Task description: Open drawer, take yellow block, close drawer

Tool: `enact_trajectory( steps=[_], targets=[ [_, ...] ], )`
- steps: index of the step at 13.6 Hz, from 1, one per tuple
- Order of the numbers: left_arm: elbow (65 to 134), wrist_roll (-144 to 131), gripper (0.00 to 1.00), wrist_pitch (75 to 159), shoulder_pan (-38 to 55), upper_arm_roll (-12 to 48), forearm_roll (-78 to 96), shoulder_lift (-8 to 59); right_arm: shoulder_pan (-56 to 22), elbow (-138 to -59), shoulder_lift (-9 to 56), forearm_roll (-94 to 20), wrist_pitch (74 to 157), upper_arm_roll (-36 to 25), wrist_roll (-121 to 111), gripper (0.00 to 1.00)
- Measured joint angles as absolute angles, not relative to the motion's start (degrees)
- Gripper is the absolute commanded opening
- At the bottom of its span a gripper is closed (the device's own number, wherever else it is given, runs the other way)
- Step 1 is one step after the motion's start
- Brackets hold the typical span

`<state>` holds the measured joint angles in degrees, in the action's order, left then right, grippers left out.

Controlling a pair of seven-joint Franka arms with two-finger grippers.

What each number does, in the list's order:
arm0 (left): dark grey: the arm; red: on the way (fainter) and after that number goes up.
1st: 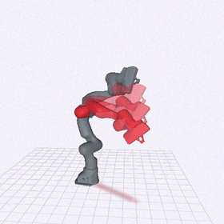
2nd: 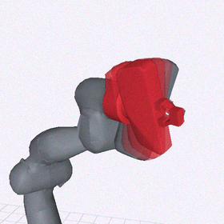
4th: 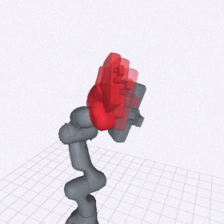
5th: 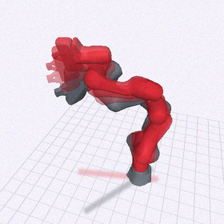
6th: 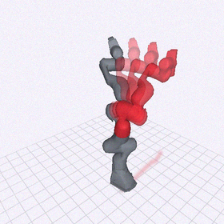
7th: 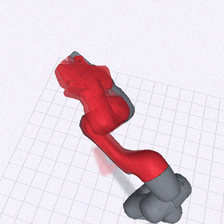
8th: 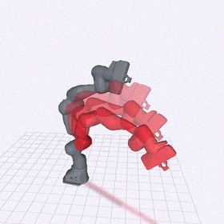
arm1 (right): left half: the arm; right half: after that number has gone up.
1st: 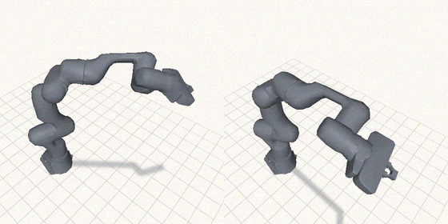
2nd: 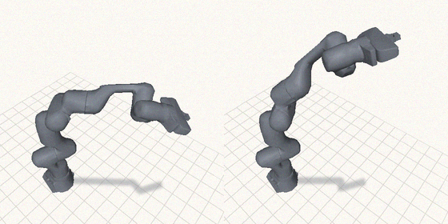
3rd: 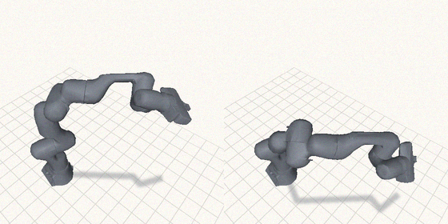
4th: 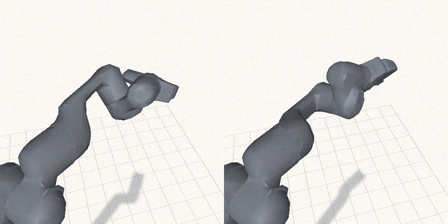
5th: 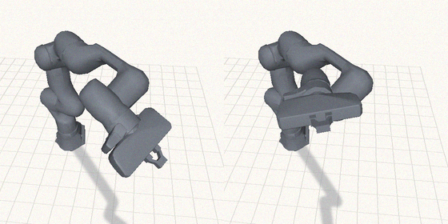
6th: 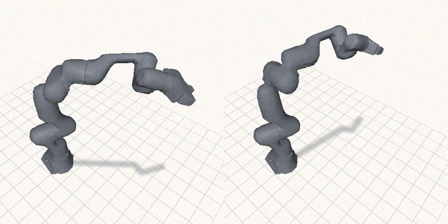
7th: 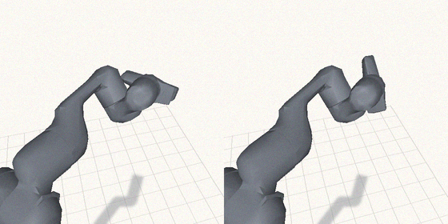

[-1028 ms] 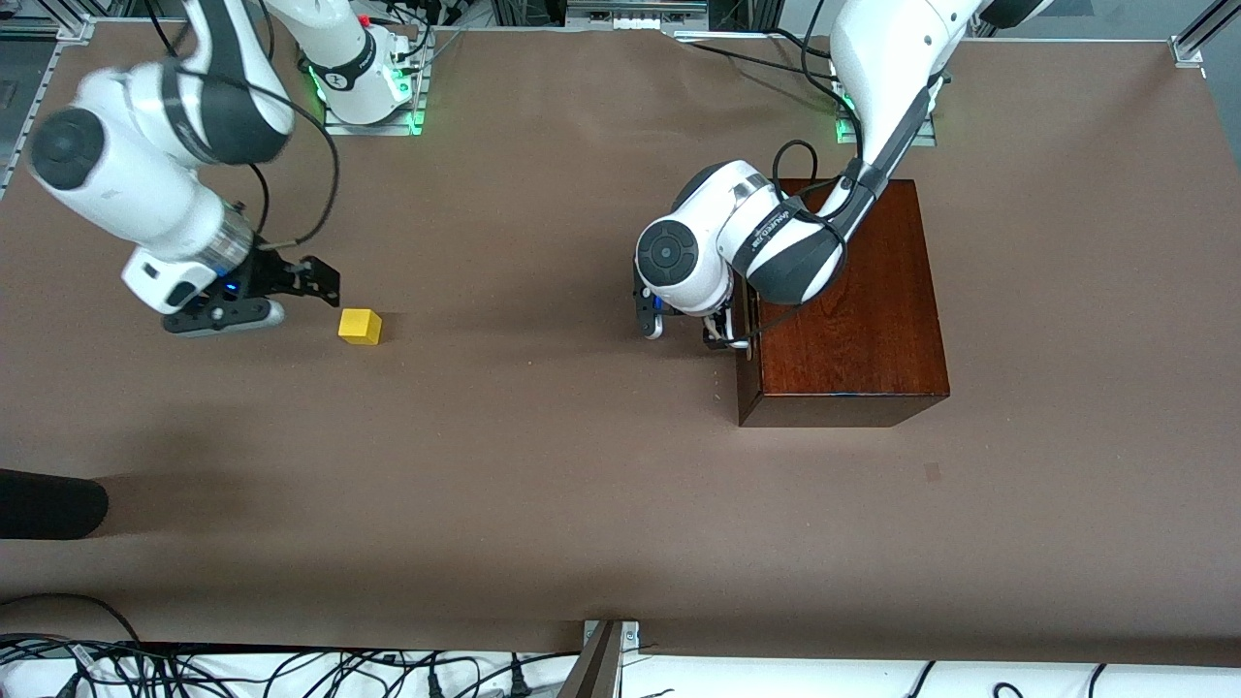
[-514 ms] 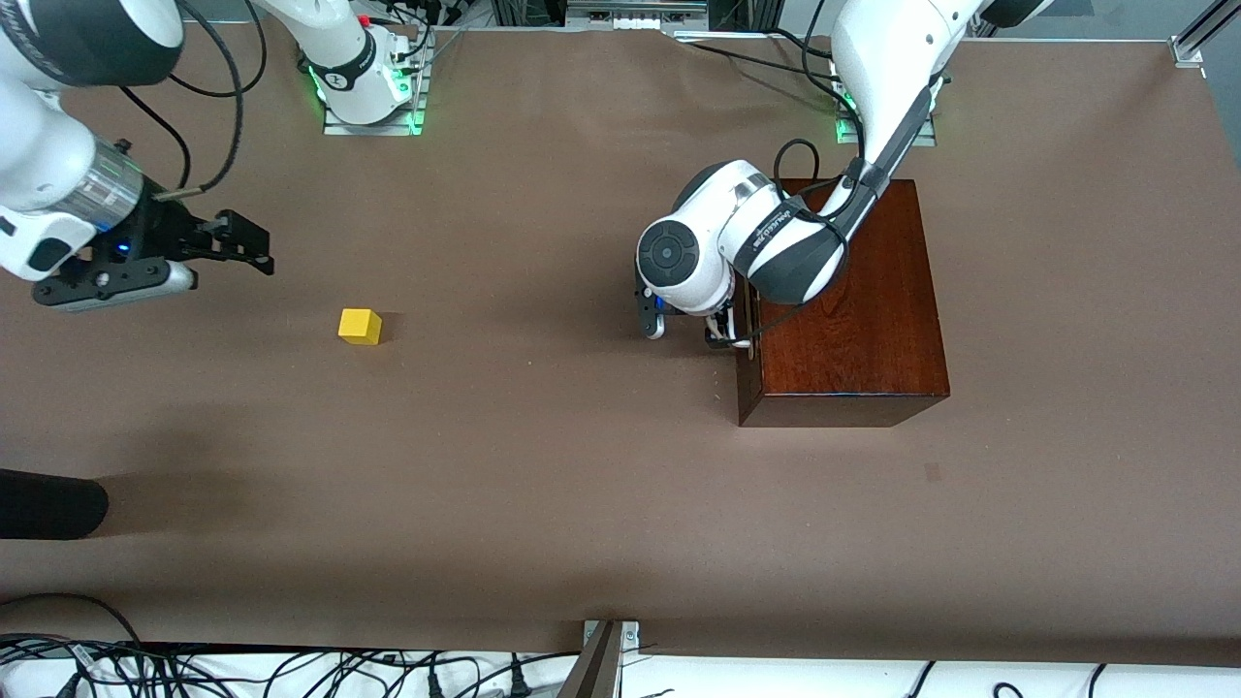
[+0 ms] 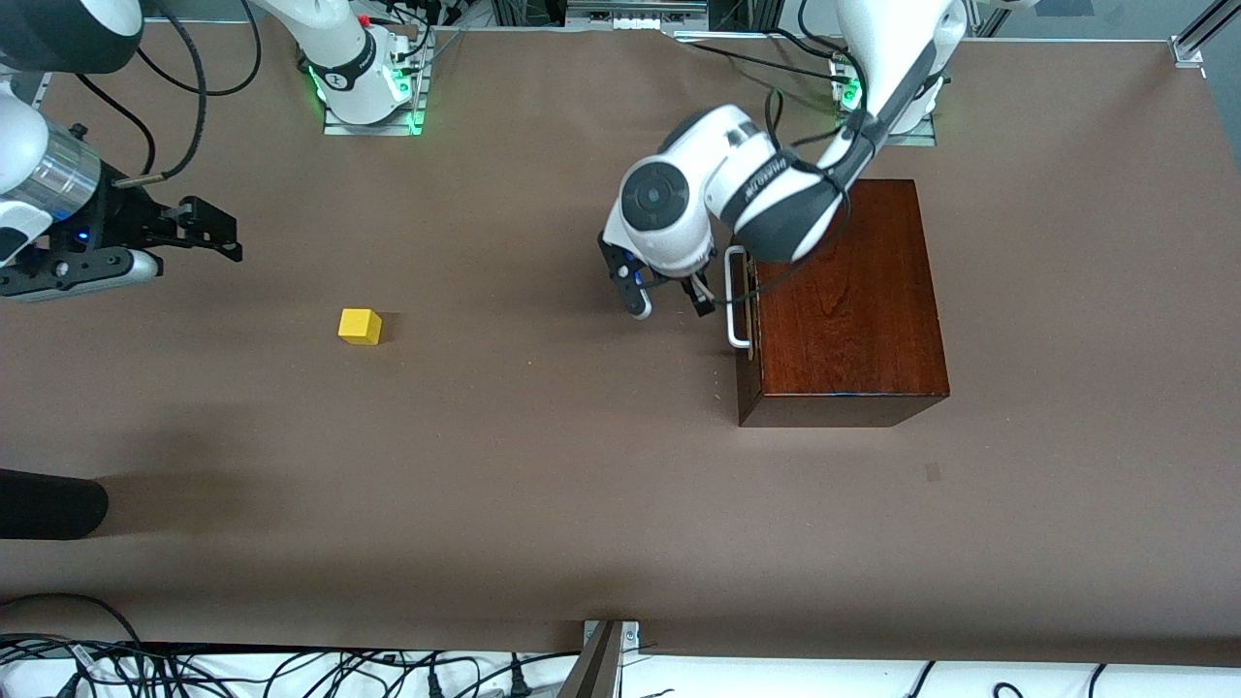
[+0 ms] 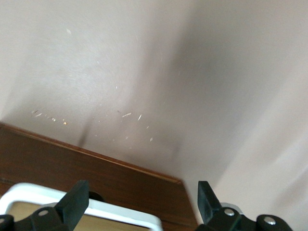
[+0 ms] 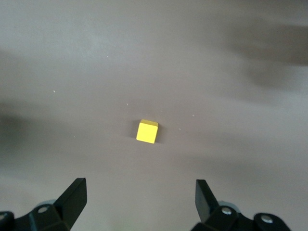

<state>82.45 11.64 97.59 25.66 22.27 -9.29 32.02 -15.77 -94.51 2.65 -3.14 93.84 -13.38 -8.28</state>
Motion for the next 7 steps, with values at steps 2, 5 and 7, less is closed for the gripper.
enact_trajectory(
  steps=[2,5,7],
  targets=[
    [81.5,5.5,1.00,97.4,26.5,22.6,-9.3,29.7,-15.7,-94.0,2.7,-3.1,93.1,-14.0,-9.0,1.00],
    [80.5,4.3,1.00,94.3,22.4,21.7,-9.3,26.1,-15.8,-93.0,2.7,-3.1,92.9,-13.9,-9.2,1.00],
    [80.3,4.5,1.00,91.7,17.5,21.6,-9.3,23.5,-15.8,-92.9,2.8,-2.9,92.6,-13.8,-9.3,1.00]
  ],
)
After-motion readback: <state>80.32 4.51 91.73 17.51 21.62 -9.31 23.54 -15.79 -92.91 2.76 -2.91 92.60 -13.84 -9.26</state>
